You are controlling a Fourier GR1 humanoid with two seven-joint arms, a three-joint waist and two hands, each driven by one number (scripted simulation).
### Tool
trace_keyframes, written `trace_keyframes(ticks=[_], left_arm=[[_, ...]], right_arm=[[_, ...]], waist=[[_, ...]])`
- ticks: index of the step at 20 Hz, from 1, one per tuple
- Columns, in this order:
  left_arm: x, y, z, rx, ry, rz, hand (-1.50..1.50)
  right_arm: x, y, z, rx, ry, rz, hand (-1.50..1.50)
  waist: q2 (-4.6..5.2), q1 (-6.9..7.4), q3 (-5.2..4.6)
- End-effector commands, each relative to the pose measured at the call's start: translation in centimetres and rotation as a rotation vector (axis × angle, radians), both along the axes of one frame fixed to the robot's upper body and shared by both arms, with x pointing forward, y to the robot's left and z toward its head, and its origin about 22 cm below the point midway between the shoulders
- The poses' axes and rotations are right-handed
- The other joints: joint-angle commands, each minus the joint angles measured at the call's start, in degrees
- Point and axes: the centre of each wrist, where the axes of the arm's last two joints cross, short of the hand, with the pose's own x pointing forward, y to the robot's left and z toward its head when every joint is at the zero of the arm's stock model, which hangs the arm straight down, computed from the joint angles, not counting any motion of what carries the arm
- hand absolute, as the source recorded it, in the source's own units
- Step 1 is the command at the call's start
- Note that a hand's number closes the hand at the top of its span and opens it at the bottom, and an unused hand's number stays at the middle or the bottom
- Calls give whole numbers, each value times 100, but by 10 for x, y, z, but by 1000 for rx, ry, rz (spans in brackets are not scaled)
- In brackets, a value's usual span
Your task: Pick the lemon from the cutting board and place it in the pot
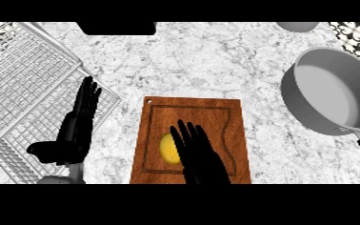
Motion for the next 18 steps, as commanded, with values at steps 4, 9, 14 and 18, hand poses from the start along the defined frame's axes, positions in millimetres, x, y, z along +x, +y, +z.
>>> trace_keyframes(ticks=[4, 9, 14, 18], left_arm=[[-12, -16, 1, 15, -8, -8, 0], [13, 9, 8, -1, -23, -4, 0], [-1, -11, -3, 7, -13, 14, 0], [3, -5, -11, 11, -14, 9, 0]], right_arm=[[14, 5, -22, -1, 7, -28, -150], [39, 24, -10, -4, -25, 34, 150], [32, 15, -31, -4, -212, -2, 150], [16, 15, -47, 3, -234, 32, 150]], waist=[[-4, -13, 2], [2, 3, 1], [-3, -11, 2], [-3, -27, 1]])
